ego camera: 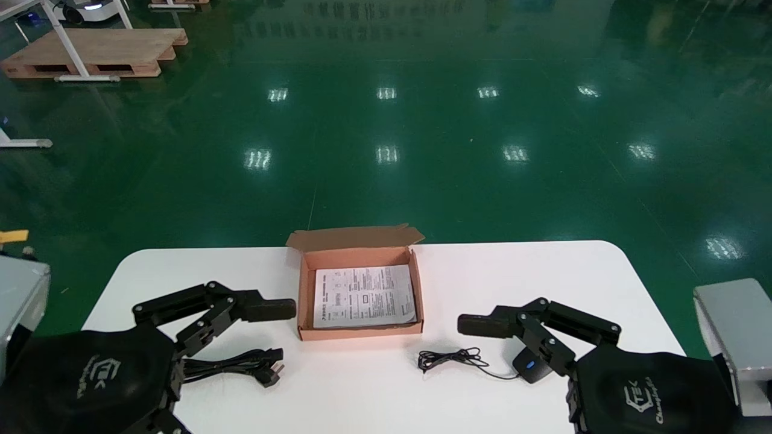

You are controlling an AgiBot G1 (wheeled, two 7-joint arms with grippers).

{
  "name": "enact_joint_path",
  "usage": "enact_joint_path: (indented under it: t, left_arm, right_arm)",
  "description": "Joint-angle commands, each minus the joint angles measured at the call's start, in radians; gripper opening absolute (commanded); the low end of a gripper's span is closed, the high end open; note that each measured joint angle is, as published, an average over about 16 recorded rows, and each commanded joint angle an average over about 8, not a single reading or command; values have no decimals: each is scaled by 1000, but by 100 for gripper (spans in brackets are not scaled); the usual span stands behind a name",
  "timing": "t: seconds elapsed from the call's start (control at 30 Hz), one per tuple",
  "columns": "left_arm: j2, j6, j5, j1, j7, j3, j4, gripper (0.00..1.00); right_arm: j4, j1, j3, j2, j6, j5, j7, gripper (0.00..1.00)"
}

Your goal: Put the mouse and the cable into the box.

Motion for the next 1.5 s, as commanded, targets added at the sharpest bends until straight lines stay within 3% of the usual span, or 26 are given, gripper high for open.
enact_joint_path:
  t: [0.03, 1.27, 1.37, 1.5]
  left_arm:
    - [0, 0, 0, 0, 0, 0, 0, 100]
    - [-1, 0, 3, 0, 1, 0, -1, 100]
    - [-15, 2, 74, -15, 20, 19, -19, 100]
    - [-19, 3, 315, -88, 86, 88, -49, 100]
  right_arm:
    - [0, 0, 0, 0, 0, 0, 0, 100]
    - [0, -1, -1, -1, 0, -3, -2, 100]
    - [-1, -1, -15, -9, 13, -42, -15, 100]
    - [-10, 18, -66, -43, 55, -178, -46, 100]
